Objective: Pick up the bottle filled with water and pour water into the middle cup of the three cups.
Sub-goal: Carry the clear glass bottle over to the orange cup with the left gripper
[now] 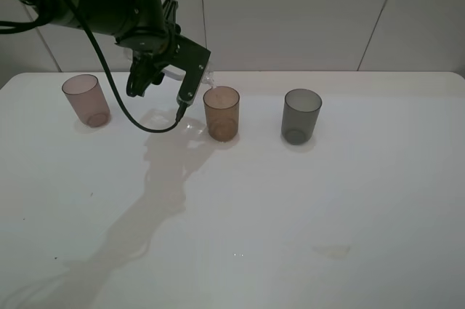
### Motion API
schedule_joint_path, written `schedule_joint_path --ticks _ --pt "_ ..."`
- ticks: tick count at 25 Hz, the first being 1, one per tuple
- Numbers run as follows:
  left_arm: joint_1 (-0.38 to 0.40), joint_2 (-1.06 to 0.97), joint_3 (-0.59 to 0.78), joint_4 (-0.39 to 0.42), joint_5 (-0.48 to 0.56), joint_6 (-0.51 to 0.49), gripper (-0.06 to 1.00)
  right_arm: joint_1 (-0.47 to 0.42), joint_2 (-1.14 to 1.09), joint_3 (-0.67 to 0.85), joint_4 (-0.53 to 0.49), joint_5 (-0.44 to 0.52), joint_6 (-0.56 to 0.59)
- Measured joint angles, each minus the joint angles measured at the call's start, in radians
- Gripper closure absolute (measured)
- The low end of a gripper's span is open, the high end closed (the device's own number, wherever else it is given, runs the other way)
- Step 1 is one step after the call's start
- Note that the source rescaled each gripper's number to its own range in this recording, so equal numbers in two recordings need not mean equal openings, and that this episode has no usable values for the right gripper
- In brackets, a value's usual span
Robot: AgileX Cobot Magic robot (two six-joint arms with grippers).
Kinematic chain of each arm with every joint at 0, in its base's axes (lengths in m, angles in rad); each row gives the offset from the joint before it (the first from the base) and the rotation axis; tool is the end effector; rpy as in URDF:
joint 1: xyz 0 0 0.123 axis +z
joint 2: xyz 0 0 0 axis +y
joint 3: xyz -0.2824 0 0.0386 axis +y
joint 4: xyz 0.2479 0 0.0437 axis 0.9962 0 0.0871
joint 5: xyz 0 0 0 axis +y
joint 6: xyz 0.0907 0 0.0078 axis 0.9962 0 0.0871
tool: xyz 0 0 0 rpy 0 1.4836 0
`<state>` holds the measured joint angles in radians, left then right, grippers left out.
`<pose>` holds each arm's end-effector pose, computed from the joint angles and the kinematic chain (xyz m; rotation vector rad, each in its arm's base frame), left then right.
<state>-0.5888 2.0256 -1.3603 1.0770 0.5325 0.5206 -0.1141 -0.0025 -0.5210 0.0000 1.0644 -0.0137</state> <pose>0.3839 -0.2073 0.1799 2.1030 1.4343 0.9671 -0.0078 0.0009 0.2827 0.1016 2.0229 -0.0808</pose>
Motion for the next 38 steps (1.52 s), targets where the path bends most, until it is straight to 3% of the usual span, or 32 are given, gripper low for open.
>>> schedule_joint_path --ticks 6,28,38 --pt "0.000 0.000 0.000 0.024 -0.036 0.000 0.92 0.000 0.000 0.000 0.000 0.000 0.000" --pt "-0.026 0.000 0.001 0.229 -0.058 0.000 0.92 0.000 0.000 0.000 0.000 0.000 0.000" --pt "-0.034 0.000 0.001 0.264 -0.082 0.000 0.92 0.000 0.000 0.000 0.000 0.000 0.000"
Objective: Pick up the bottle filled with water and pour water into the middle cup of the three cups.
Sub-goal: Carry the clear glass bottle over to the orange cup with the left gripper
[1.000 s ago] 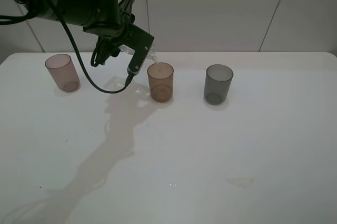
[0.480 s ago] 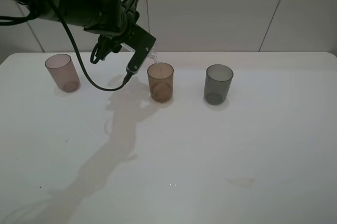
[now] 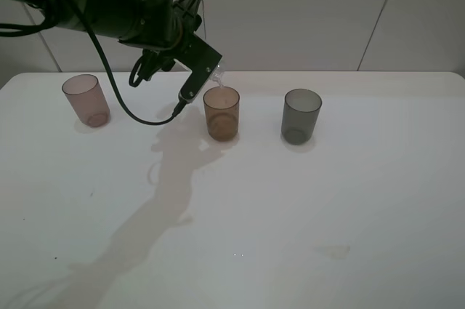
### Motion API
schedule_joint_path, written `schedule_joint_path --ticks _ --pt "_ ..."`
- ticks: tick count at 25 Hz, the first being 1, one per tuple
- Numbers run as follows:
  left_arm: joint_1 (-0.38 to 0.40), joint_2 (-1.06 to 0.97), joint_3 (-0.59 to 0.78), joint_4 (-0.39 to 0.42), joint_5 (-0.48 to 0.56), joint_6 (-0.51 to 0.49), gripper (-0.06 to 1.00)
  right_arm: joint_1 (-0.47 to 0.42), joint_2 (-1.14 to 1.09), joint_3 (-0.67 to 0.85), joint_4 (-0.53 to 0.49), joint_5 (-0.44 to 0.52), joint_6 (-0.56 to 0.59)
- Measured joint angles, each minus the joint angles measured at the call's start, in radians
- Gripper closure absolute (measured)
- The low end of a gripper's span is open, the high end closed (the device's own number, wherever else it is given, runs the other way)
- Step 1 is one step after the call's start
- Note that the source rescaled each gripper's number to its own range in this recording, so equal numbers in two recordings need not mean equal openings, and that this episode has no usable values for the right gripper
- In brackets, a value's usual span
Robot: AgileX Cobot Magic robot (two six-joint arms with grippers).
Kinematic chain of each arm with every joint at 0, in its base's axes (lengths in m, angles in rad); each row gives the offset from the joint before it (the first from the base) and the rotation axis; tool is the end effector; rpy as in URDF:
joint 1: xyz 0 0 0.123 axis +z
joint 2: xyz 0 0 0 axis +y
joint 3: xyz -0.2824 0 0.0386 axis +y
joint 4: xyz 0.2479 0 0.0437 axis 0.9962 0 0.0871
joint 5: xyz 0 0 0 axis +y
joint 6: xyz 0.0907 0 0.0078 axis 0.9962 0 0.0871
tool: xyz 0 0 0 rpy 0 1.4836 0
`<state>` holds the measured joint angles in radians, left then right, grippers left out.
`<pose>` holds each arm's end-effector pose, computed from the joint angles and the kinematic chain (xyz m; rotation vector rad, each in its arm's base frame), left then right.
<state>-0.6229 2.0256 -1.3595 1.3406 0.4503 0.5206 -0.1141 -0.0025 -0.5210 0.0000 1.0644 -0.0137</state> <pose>0.3834 -0.2277 0.1885 2.2032 1.0522 1.0972 -0.0078 0.0009 0.2827 0.1016 2.0229 -0.0808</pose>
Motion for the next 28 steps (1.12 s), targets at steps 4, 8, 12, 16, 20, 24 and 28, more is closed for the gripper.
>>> schedule_joint_path --ticks 4,8,12,16,20,24,28 --pt "0.000 0.000 0.000 0.035 0.001 0.000 0.92 0.000 0.000 0.000 0.000 0.000 0.000" --pt "0.000 0.000 0.010 0.098 0.002 0.000 0.92 0.000 0.000 0.000 0.000 0.000 0.000" --pt "0.000 0.000 0.039 0.168 0.002 0.000 0.92 0.000 0.000 0.000 0.000 0.000 0.000" --pt "0.000 0.000 0.048 0.195 -0.001 0.000 0.92 0.000 0.000 0.000 0.000 0.000 0.000" --pt "0.000 0.000 0.048 0.207 -0.018 0.000 0.92 0.000 0.000 0.000 0.000 0.000 0.000" --pt "-0.003 0.000 0.048 0.221 -0.032 0.000 0.92 0.000 0.000 0.000 0.000 0.000 0.000" --pt "-0.010 0.000 0.048 0.243 -0.039 -0.004 0.92 0.000 0.000 0.000 0.000 0.000 0.000"
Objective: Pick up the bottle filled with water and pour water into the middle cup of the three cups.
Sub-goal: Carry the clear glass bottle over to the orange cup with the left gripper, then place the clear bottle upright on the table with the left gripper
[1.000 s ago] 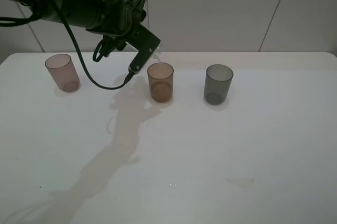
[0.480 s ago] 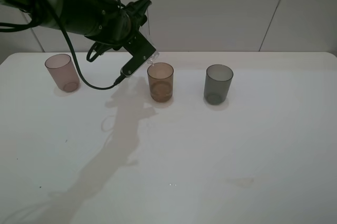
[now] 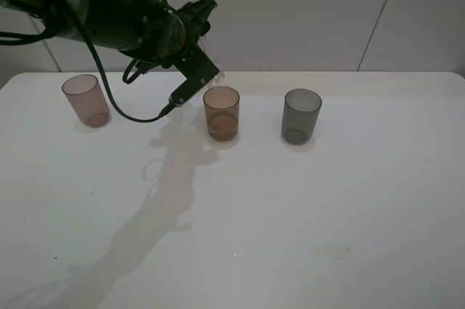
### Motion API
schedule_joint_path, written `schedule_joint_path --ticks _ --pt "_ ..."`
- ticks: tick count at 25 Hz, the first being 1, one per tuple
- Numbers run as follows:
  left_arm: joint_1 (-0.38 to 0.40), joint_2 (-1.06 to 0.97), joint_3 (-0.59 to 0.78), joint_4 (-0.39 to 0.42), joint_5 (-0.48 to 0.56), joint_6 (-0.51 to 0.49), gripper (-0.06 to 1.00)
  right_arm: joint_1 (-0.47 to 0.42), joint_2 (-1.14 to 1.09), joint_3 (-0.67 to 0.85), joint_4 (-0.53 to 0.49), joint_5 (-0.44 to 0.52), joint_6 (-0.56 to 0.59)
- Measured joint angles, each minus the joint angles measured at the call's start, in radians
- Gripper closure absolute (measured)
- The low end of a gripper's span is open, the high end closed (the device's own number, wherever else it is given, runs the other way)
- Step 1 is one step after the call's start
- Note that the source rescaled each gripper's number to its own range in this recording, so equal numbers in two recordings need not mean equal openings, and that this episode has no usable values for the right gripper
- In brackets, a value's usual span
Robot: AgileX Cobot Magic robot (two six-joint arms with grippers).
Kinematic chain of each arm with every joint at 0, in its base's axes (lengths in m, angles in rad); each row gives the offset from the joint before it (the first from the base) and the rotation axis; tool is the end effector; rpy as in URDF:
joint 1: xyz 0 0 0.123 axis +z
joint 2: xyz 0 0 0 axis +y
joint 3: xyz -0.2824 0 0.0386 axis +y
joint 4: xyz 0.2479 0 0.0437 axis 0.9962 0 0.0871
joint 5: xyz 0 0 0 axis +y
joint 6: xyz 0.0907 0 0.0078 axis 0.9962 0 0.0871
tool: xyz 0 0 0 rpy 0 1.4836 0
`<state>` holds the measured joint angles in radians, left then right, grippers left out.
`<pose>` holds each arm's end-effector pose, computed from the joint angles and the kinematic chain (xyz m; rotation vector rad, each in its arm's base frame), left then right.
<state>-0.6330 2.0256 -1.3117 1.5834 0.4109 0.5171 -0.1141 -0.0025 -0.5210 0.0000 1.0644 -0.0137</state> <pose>0.3784 -0.2324 0.1819 2.3178 0.7429 1.2079 -0.0078 0.0009 0.2827 0.1016 2.0229 -0.0808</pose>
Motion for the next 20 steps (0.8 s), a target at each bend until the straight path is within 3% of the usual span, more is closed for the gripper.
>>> schedule_joint_path --ticks 9,12,14,20 --pt "-0.007 0.000 0.000 -0.019 -0.010 -0.086 0.92 0.000 0.000 0.000 0.000 0.000 0.000" --pt "-0.009 0.000 0.000 -0.143 -0.037 -0.168 0.92 0.000 0.000 0.000 0.000 0.000 0.000" --pt "-0.012 -0.008 0.002 -0.271 -0.053 -0.246 0.92 0.000 0.000 0.000 0.000 0.000 0.000" --pt "-0.007 -0.094 0.036 -0.557 -0.097 -0.534 0.92 0.000 0.000 0.000 0.000 0.000 0.000"
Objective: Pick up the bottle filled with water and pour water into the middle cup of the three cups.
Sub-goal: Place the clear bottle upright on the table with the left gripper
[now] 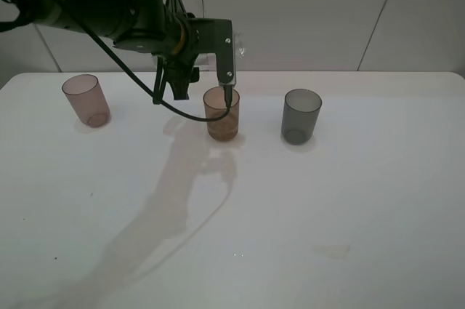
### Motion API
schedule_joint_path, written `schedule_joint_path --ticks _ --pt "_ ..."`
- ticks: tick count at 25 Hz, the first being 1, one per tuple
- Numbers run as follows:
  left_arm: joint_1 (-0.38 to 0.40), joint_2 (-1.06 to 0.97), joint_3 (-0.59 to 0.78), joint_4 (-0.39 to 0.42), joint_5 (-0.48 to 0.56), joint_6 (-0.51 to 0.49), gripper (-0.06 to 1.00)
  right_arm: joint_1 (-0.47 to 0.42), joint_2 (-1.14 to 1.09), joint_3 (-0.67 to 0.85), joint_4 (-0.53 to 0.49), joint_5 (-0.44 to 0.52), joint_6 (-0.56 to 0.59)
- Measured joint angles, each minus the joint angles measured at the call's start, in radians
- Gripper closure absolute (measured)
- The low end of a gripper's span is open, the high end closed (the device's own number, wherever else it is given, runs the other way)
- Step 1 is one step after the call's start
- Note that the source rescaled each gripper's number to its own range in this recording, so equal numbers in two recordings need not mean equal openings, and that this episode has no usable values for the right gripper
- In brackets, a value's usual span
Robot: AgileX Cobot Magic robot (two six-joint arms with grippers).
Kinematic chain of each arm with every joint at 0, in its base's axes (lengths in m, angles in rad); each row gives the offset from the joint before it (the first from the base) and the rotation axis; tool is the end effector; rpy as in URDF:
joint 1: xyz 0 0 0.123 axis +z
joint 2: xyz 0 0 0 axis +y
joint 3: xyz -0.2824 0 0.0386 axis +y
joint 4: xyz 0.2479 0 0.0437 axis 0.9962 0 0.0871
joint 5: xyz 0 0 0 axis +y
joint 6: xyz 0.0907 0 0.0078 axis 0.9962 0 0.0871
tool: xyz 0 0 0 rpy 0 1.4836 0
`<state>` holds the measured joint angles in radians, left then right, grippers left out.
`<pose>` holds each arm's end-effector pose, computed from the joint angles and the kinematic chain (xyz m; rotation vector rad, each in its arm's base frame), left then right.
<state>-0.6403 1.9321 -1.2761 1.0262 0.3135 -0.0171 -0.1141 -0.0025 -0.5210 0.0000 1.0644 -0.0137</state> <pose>0.3545 -0.2340 0.1980 1.5899 1.6931 0.4840 -0.0078 0.0009 0.2827 0.1016 2.0229 -0.0808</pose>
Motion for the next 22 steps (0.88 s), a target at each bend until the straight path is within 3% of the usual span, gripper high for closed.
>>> schedule_joint_path --ticks 3,7,13,22 --pt "0.027 -0.054 0.067 -0.101 -0.103 -0.106 0.92 0.000 0.000 0.000 0.000 0.000 0.000" --pt "0.089 -0.118 0.222 -0.207 -0.327 -0.203 0.92 0.000 0.000 0.000 0.000 0.000 0.000" --pt "0.203 -0.136 0.451 -0.296 -0.683 -0.223 0.92 0.000 0.000 0.000 0.000 0.000 0.000" --pt "0.362 -0.116 0.689 -0.393 -1.174 -0.184 0.92 0.000 0.000 0.000 0.000 0.000 0.000"
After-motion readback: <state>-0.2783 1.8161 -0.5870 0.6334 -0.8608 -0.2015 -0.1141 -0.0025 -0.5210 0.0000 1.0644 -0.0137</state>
